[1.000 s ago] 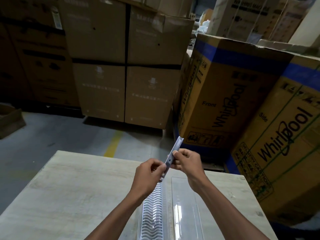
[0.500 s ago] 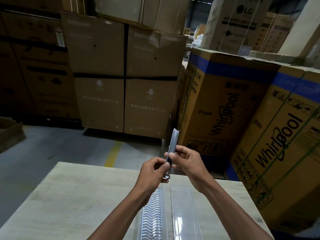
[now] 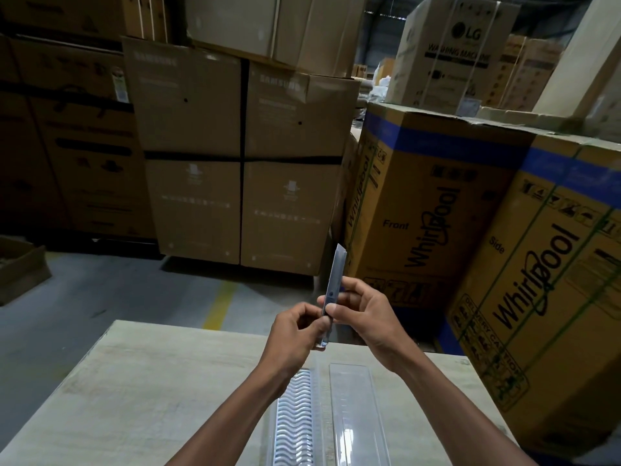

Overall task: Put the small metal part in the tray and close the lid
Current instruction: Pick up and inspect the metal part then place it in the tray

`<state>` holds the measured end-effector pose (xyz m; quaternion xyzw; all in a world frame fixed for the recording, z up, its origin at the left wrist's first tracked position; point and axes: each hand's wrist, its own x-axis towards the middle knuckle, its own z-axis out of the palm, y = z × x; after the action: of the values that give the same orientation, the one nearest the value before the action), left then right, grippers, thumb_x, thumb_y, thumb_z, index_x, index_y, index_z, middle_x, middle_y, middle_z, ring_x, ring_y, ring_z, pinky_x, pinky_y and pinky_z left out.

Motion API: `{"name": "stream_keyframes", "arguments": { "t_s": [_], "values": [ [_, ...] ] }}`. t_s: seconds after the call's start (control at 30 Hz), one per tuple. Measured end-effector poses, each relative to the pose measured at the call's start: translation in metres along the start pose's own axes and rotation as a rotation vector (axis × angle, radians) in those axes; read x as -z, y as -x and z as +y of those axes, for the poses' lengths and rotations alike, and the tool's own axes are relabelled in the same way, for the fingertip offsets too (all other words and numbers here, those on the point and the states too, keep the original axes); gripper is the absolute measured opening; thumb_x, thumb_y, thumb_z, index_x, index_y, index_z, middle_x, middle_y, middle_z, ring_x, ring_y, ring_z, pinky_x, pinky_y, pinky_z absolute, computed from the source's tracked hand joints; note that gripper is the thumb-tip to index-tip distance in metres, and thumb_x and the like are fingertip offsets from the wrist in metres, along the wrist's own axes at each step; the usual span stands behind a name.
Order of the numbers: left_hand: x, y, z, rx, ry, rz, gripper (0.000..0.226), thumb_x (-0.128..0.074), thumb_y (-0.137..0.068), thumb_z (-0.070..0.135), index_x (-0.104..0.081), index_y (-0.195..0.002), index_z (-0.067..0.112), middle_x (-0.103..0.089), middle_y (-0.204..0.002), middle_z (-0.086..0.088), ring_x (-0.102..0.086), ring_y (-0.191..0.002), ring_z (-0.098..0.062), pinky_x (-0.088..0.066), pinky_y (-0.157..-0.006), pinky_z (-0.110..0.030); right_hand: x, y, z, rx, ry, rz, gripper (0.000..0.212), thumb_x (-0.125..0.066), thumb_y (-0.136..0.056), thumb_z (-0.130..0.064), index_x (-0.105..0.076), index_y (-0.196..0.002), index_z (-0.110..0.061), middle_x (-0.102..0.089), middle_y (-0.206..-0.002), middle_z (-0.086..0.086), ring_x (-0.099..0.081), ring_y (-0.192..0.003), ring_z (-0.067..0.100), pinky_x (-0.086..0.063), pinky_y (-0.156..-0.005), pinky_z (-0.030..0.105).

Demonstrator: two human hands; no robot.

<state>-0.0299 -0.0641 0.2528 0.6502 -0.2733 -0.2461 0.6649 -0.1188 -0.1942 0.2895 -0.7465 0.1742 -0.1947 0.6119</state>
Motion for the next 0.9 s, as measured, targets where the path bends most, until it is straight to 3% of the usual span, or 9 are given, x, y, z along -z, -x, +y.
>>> {"name": "stream_keyframes", "arguments": {
  "t_s": [0.13,0.23,0.37,0.67,0.9],
  "values": [
    [0.002,0.000,0.004,-0.001,-0.009,-0.025,0.002,-0.069,-0.090,0.018,-0.071,-0.091,0.016,-0.075,-0.083,-0.006,-0.068,-0.077,-0.016,-0.058,-0.071,-0.033,0.003,-0.003,-0.009,0.032,0.025,-0.013,0.059,-0.075,-0.086,-0.006,-0.050,-0.137,-0.021,-0.077,-0.111,0.002,-0.072,-0.107,0.018,-0.056,-0.093,0.039],
    [0.004,0.001,0.009,-0.012,-0.020,-0.046,0.004,-0.069,-0.090,0.017,-0.069,-0.087,0.018,-0.072,-0.076,0.001,-0.065,-0.072,-0.010,-0.055,-0.065,-0.025,0.009,-0.007,-0.022,0.052,0.025,-0.025,0.073,-0.076,-0.085,-0.003,-0.042,-0.145,-0.025,-0.077,-0.112,-0.001,-0.071,-0.109,0.015,-0.059,-0.082,0.028],
    [0.005,0.004,0.015,-0.026,-0.024,-0.085,0.010,-0.068,-0.091,0.016,-0.068,-0.082,0.021,-0.069,-0.074,0.001,-0.061,-0.067,-0.009,-0.051,-0.061,-0.019,0.018,-0.013,-0.038,0.088,0.018,-0.035,0.083,-0.077,-0.082,0.001,-0.036,-0.149,-0.023,-0.076,-0.115,0.003,-0.070,-0.112,0.017,-0.056,-0.090,0.033],
    [0.008,0.008,0.024,-0.054,-0.050,-0.129,0.008,-0.068,-0.091,0.018,-0.069,-0.084,0.022,-0.069,-0.075,0.002,-0.062,-0.070,-0.010,-0.054,-0.065,-0.022,0.031,-0.018,-0.060,0.127,0.011,-0.030,0.086,-0.076,-0.081,0.003,-0.032,-0.151,-0.020,-0.075,-0.117,0.009,-0.069,-0.115,0.019,-0.057,-0.089,0.034],
    [0.007,0.011,0.028,-0.065,-0.057,-0.131,0.007,-0.068,-0.091,0.018,-0.069,-0.085,0.021,-0.069,-0.074,0.003,-0.062,-0.070,-0.009,-0.054,-0.067,-0.022,0.040,-0.023,-0.075,0.154,0.023,-0.022,0.086,-0.075,-0.082,0.004,-0.031,-0.152,-0.019,-0.074,-0.119,0.010,-0.069,-0.115,0.022,-0.053,-0.100,0.046]
  ]
}}
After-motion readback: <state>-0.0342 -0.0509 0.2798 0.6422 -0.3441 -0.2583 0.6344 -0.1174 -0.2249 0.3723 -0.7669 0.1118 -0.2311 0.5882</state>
